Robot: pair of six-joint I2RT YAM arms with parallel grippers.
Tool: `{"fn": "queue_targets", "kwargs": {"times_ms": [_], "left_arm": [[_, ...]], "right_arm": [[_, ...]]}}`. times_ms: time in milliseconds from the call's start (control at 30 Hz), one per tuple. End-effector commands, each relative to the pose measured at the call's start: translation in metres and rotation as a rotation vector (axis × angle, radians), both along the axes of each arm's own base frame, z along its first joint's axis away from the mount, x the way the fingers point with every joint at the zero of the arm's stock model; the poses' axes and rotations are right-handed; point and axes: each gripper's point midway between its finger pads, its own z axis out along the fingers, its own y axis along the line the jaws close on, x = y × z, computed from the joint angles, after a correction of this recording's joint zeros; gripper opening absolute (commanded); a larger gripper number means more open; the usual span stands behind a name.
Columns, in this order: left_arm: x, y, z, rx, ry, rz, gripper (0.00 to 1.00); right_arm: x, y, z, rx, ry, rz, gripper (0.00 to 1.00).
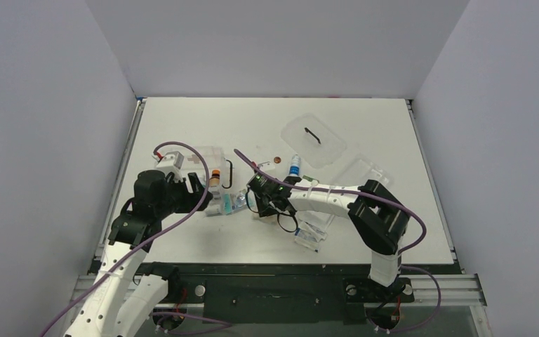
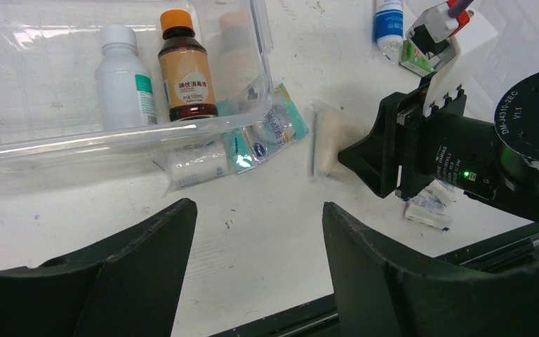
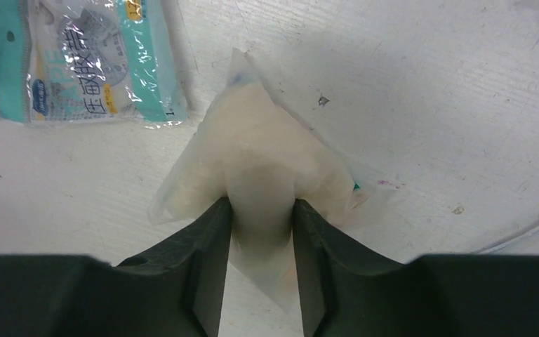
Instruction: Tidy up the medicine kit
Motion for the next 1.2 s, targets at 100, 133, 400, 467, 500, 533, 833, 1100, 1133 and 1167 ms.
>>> {"fn": "queue_targets", "kwargs": {"times_ms": [100,133,400,467,500,533,833,1100,1133,1167], "left_arm": [[0.009,-0.004,0.019,-0.027,-0.087,-0.003,0.64],[0.009,-0.004,0.019,-0.026,-0.086,-0.003,0.64],[0.008,-0.001,0.023,-0.024,-0.098,0.012,0.64],[0.008,0.001,0.024,-0.020,-0.099,0.025,0.64],[0.009,0.003,0.024,-0.015,-0.100,0.037,0.64],[0.009,0.004,0.024,-0.014,-0.100,0.045,0.64],[0.015,0.044,0.027,0.032,-0.092,0.313,0.65],[0.012,0.084,0.032,0.060,-0.103,0.577,0.65],[0.010,0.088,0.031,0.067,-0.099,0.598,0.65],[0.010,0.093,0.033,0.073,-0.107,0.627,0.65]], "right_arm": [[-0.005,-0.006,-0.013,-0.013,0.021,-0.009,0.10],[-0.005,-0.006,-0.012,-0.012,0.019,-0.006,0.03],[0.000,-0.014,0.020,0.001,-0.040,-0.030,0.00],[0.003,-0.016,0.036,0.007,-0.066,-0.041,0.00],[0.004,-0.017,0.044,0.018,-0.080,-0.043,0.00],[0.006,-0.018,0.052,0.017,-0.093,-0.050,0.00],[0.024,-0.006,0.155,0.134,-0.248,-0.027,0.00],[0.039,0.038,0.240,0.293,-0.334,0.082,0.00],[0.043,0.046,0.250,0.315,-0.348,0.093,0.00],[0.043,0.052,0.255,0.331,-0.346,0.108,0.00]]}}
